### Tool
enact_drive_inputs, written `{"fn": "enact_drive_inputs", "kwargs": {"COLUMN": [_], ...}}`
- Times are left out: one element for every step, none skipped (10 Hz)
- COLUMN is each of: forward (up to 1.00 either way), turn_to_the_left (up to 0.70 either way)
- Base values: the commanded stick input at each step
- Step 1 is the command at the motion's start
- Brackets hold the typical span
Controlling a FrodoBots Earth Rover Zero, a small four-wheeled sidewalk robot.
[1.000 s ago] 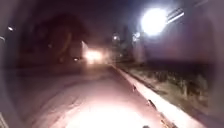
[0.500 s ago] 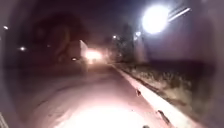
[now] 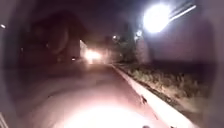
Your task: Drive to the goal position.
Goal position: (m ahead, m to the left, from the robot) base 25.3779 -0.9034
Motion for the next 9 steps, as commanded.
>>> {"fn": "enact_drive_inputs", "kwargs": {"forward": [0.70, 0.70, 0.70, 0.70, 0.70, 0.70, 0.70, 0.70, 0.70], "turn_to_the_left": [0.04, 0.02, 0.27, 0.26, 0.11, 0.01, 0.01, 0.01, 0.01]}}
